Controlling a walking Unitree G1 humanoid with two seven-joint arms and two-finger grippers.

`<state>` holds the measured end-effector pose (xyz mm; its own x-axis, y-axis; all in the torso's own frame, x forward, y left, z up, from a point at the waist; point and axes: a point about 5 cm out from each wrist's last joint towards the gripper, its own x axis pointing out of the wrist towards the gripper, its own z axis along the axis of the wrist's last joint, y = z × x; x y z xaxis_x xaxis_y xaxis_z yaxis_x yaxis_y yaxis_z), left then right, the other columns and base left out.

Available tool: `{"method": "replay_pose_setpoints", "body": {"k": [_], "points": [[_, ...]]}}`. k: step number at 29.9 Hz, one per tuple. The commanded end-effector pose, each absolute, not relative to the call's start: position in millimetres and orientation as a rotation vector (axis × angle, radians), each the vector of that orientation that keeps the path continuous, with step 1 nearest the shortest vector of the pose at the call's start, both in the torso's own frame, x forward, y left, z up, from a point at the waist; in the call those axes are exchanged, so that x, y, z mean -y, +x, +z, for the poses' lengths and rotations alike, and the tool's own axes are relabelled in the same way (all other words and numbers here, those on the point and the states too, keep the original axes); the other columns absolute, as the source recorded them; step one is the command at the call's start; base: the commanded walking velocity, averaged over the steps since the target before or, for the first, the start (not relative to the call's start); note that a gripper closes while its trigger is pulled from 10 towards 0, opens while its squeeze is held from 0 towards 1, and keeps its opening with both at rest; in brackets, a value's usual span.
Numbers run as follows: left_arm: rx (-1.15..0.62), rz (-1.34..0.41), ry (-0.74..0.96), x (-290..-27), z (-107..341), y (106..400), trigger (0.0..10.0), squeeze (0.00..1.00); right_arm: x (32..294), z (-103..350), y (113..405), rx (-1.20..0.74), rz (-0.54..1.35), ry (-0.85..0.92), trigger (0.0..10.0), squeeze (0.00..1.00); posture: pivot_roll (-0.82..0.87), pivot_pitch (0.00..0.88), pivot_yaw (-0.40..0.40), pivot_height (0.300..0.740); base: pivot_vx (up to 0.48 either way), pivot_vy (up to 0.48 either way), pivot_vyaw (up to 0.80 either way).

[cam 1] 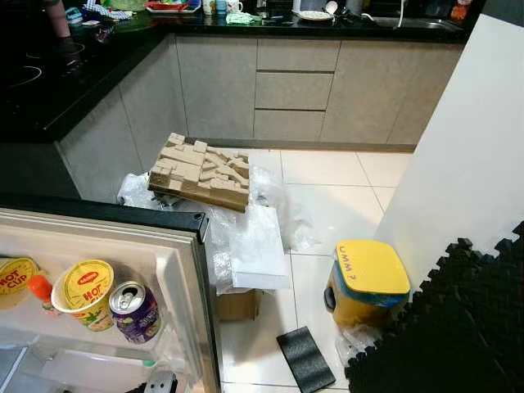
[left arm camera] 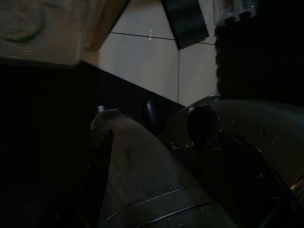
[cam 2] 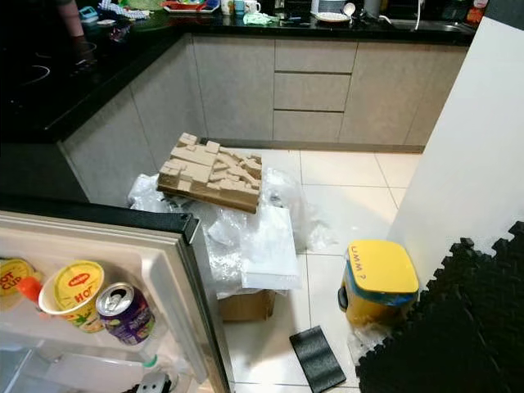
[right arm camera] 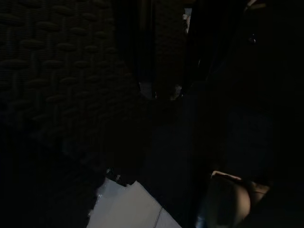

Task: Restocking fridge

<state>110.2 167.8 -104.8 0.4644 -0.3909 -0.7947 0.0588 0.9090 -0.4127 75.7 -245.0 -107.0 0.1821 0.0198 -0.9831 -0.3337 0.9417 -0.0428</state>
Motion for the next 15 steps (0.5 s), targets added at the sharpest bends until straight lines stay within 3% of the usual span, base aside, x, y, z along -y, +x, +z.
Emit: {"method": "replay_pose_setpoints", "body": {"k": [1,12,15], "points": [[-1.19,-0.268,-0.363,-167.2,-113.8,78.9,10.0,0.0,242.2,-107.1,78.4,-1.356,0.258,-0.261,10.0,0.0,-0.06,0.0,-0.03,0.74,0.0,0.45,0.0],[-1.191,-0.267,-0.362,-167.8,-113.7,79.3,10.0,0.0,241.5,-107.4,78.1,-1.356,0.259,-0.26,10.0,0.0,-0.06,0.0,-0.029,0.74,0.0,0.407,0.0],[-1.184,-0.266,-0.358,-168.8,-113.2,81.0,10.0,0.0,240.7,-107.7,77.8,-1.356,0.259,-0.259,10.0,0.0,-0.06,0.0,-0.025,0.74,0.0,0.0,0.0]]}}
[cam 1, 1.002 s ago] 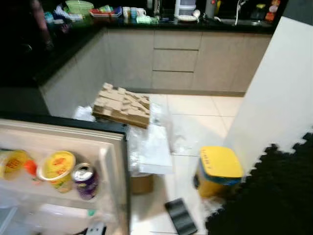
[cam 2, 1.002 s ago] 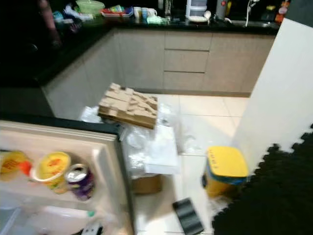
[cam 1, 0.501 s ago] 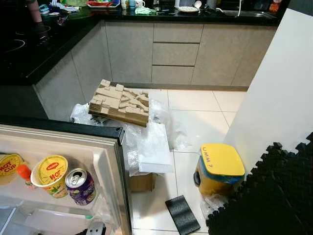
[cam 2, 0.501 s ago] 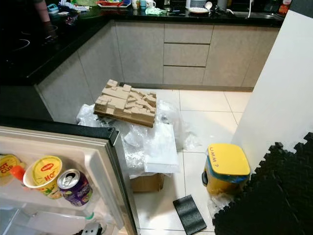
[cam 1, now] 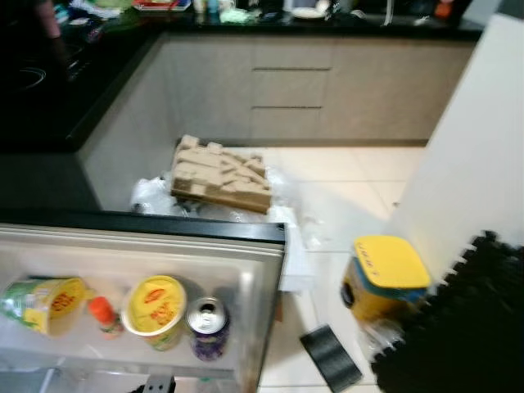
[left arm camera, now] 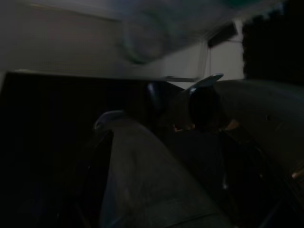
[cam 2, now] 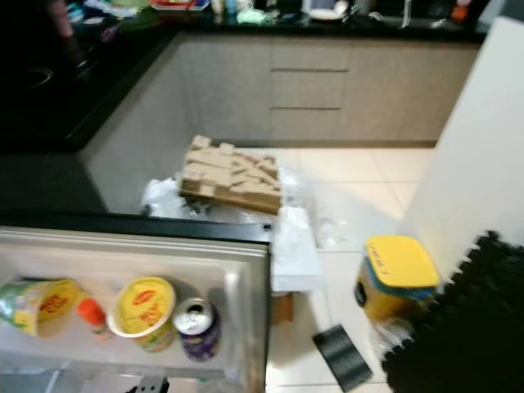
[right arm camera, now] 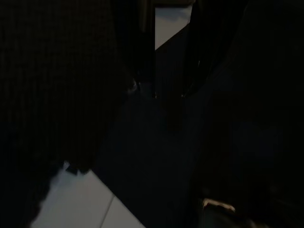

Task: Restocking fridge

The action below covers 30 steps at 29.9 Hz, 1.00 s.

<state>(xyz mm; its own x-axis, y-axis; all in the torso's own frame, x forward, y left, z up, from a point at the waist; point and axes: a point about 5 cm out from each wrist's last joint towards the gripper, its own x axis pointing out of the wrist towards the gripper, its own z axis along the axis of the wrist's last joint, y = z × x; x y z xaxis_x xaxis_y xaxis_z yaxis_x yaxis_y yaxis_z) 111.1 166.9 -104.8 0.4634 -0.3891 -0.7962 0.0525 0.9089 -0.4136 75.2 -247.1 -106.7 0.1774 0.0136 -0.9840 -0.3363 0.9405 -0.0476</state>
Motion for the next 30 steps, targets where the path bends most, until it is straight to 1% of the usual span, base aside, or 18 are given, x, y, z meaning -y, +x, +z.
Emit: {"method": "replay_pose_setpoints", "body": {"k": [1,23,26,30], "points": [[-1.18,-0.266,-0.356,-169.2,-113.1,81.7,10.0,0.0,240.5,-107.7,77.7,-1.356,0.259,-0.259,10.0,0.0,-0.06,0.0,-0.025,0.74,0.0,0.0,0.0],[-1.186,-0.258,-0.342,-170.3,-113.3,81.7,10.0,0.0,239.8,-108.0,77.1,-1.358,0.263,-0.257,10.0,0.0,-0.06,0.0,-0.025,0.74,0.0,0.0,0.0],[-1.188,-0.26,-0.339,-170.2,-113.4,81.7,10.0,0.0,243.4,-106.6,79.6,-1.357,0.259,-0.26,10.0,0.0,-0.06,0.0,-0.025,0.74,0.0,0.0,0.0],[-1.189,-0.264,-0.334,-170.2,-113.4,81.8,10.0,0.0,244.6,-106.1,80.4,-1.356,0.257,-0.263,10.0,0.0,-0.06,0.0,-0.022,0.74,-0.242,0.0,0.0]]}}
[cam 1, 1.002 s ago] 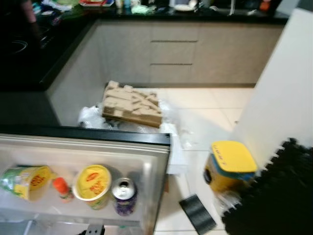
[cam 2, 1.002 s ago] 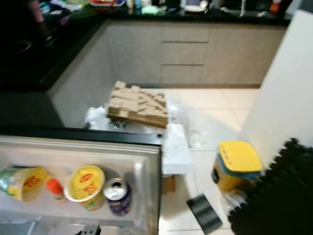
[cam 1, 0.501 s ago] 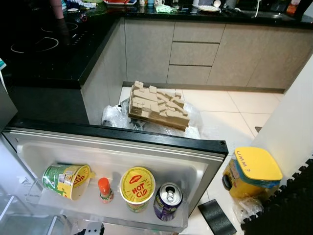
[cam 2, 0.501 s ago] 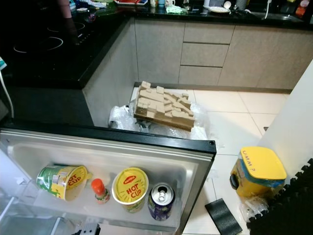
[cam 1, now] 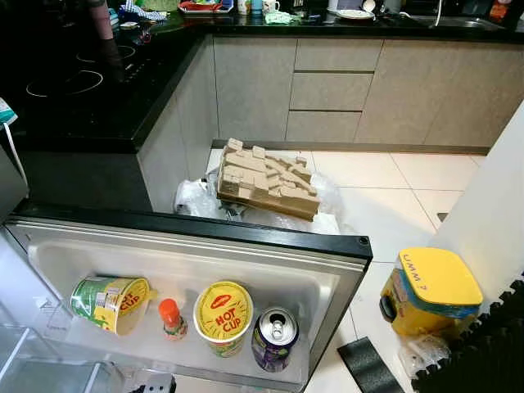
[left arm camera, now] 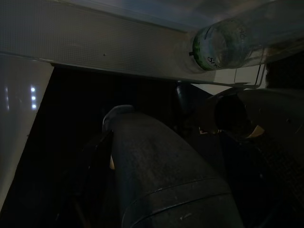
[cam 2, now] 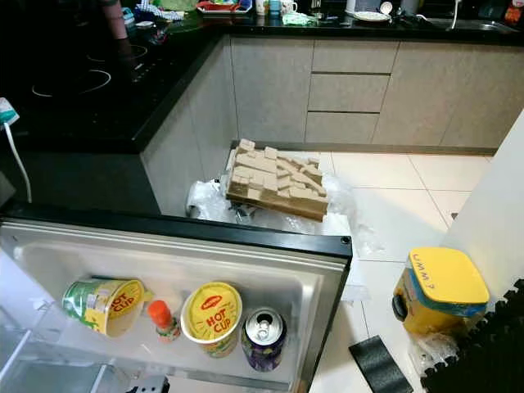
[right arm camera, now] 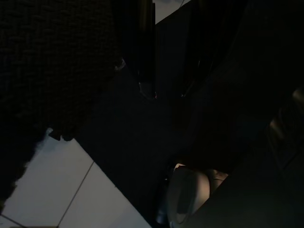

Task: Restocking fridge

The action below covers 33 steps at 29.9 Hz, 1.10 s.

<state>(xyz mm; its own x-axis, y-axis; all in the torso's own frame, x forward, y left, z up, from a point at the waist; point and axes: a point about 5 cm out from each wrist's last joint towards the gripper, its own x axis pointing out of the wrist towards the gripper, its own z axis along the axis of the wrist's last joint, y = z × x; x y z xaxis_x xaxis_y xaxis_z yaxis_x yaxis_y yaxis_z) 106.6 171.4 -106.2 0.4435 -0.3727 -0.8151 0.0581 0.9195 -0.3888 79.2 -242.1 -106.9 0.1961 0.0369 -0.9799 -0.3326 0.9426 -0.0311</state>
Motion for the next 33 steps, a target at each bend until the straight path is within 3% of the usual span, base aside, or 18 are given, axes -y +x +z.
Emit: {"method": "replay_pose_setpoints", "body": {"k": [1,33], "points": [[-1.189,-0.266,-0.331,-170.2,-113.3,82.1,10.0,0.0,243.8,-106.4,80.1,-1.356,0.258,-0.266,10.0,0.0,-0.06,0.0,-0.022,0.74,-0.251,0.0,0.0],[-1.19,-0.277,-0.322,-170.0,-112.8,84.8,10.0,0.0,239.2,-106.1,87.3,-1.322,0.232,-0.232,10.0,0.0,-0.06,0.0,-0.019,0.74,-0.237,0.0,0.0]]}}
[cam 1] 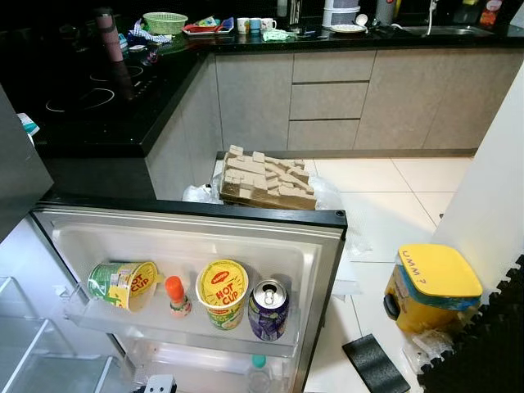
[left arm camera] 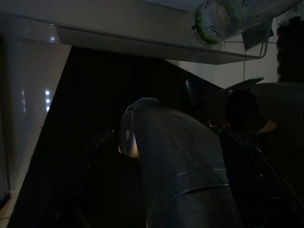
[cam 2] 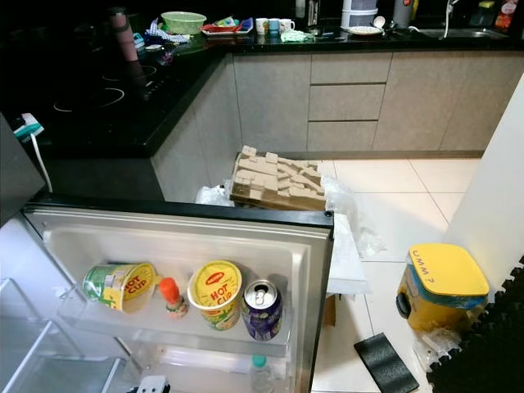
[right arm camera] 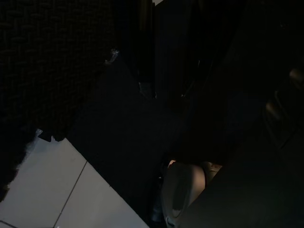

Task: Restocking fridge

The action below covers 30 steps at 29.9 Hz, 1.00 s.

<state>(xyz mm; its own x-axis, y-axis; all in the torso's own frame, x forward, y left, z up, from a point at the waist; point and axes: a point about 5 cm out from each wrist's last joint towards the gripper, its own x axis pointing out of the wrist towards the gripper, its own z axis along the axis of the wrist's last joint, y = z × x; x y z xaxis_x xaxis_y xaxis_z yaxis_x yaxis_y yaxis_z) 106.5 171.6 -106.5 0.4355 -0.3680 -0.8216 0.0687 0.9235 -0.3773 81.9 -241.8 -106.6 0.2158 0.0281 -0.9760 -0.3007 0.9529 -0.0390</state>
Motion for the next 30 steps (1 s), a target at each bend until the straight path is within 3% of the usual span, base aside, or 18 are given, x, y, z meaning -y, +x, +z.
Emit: {"method": "replay_pose_setpoints", "body": {"k": [1,13,30], "points": [[-1.19,-0.277,-0.32,-170.0,-112.8,84.9,10.0,0.0,239.4,-106.0,87.5,-1.322,0.231,-0.232,10.0,0.0,-0.06,0.0,-0.019,0.74,-0.304,0.0,0.0],[-1.194,-0.268,-0.328,-168.6,-113.4,83.6,10.0,0.0,240.6,-105.8,87.8,-1.326,0.228,-0.239,10.0,0.0,-0.06,0.0,-0.021,0.74,-0.337,0.0,0.0],[-1.196,-0.243,-0.31,-172.9,-113.2,85.3,10.0,0.0,240.0,-106.0,87.7,-1.329,0.229,-0.235,10.0,0.0,-0.06,0.0,-0.022,0.74,0.0,0.0,0.0]]}}
